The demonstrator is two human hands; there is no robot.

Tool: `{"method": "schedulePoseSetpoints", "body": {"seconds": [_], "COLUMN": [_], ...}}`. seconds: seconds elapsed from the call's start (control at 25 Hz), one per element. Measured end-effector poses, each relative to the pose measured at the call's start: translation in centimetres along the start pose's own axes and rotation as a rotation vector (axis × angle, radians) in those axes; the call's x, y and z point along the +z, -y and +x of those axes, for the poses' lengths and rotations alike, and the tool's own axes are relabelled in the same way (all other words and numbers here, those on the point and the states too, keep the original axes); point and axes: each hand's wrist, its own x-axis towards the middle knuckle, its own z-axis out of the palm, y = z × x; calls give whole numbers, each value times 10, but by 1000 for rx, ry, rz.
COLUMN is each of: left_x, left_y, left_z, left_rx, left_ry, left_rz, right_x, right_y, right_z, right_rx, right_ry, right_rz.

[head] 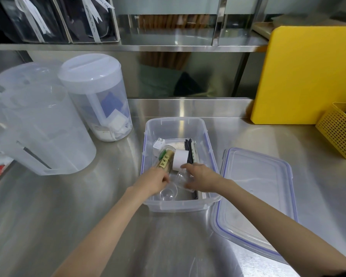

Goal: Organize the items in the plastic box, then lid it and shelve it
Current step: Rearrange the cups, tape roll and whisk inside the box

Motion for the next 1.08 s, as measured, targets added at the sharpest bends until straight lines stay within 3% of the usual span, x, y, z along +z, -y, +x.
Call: {"method": "schedulePoseSetpoints", "body": {"seconds": [0.32,0.56,0.8,1.08], "left_x": [-23,-29,-35,-36], "left_y": [-6,-16,-24,-25], "left_z": [-15,-31,-42,-51], "left_rx": [-103,-120,-78,-35], "left_ry": [-105,-60,54,150], "left_rz": [-542,-867,-1044,-1332], "right_x": [-24,-32,-24,-12], "right_y": [-1,4,18,20], "right_z": [-24,-44,-64,-71], "right_rx": [-19,-62,-224,-205], "right_ry": [-309,-513,-404,-299], "right_rz": [324,800,896,907]}}
